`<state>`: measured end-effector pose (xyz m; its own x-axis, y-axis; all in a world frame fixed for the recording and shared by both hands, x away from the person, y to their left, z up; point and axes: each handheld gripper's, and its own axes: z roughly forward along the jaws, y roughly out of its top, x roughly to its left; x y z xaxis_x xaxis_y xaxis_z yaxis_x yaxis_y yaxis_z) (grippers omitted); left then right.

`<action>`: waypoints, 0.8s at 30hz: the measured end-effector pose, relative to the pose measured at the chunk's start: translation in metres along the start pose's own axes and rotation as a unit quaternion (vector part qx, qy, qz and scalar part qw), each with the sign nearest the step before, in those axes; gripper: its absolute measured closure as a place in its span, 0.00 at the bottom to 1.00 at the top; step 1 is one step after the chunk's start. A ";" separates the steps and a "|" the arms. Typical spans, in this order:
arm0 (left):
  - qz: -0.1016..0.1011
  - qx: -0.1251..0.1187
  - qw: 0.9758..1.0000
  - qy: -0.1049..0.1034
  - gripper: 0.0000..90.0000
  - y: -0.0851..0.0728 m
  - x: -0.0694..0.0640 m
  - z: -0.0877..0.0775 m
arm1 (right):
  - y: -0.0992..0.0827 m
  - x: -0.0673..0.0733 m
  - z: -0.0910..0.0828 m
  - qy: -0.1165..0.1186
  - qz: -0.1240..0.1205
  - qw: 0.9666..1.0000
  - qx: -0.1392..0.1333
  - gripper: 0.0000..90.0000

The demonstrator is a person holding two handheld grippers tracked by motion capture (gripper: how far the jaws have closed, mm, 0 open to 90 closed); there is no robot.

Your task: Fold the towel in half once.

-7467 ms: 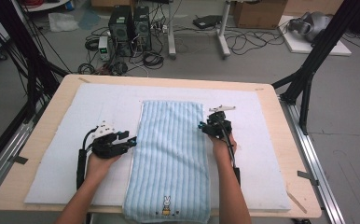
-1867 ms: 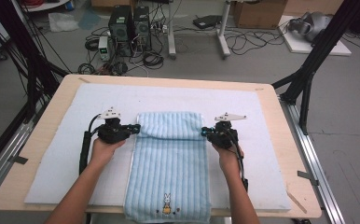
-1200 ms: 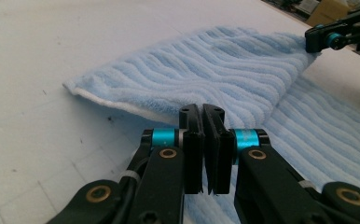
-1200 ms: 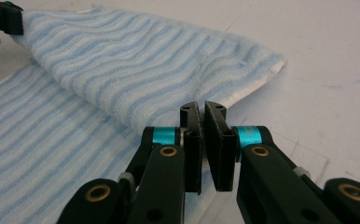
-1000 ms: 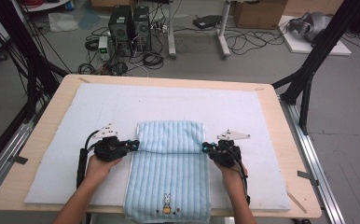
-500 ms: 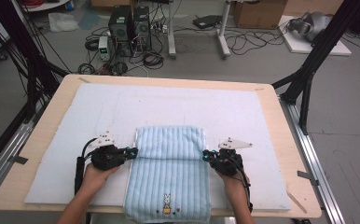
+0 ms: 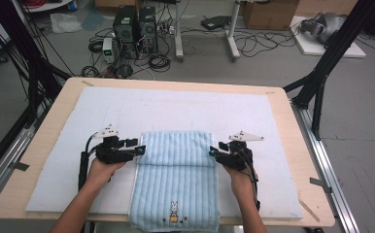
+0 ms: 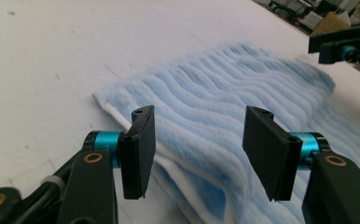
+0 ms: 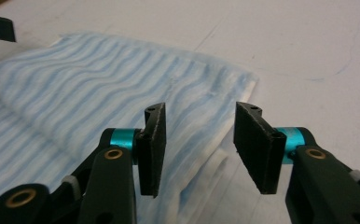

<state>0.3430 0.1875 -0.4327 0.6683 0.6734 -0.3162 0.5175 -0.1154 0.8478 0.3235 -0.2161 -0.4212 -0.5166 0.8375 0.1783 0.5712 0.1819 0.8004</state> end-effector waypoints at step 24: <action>0.059 0.027 0.997 0.034 0.94 0.005 -0.003 0.030 | 0.017 -0.002 0.039 -0.010 -0.029 0.998 0.054 0.96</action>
<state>0.3594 0.1624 -0.4405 0.6890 0.7007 -0.1852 0.4671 -0.2339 0.8527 0.3586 -0.1946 -0.4304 -0.5376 0.8344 0.1211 0.6074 0.2837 0.7421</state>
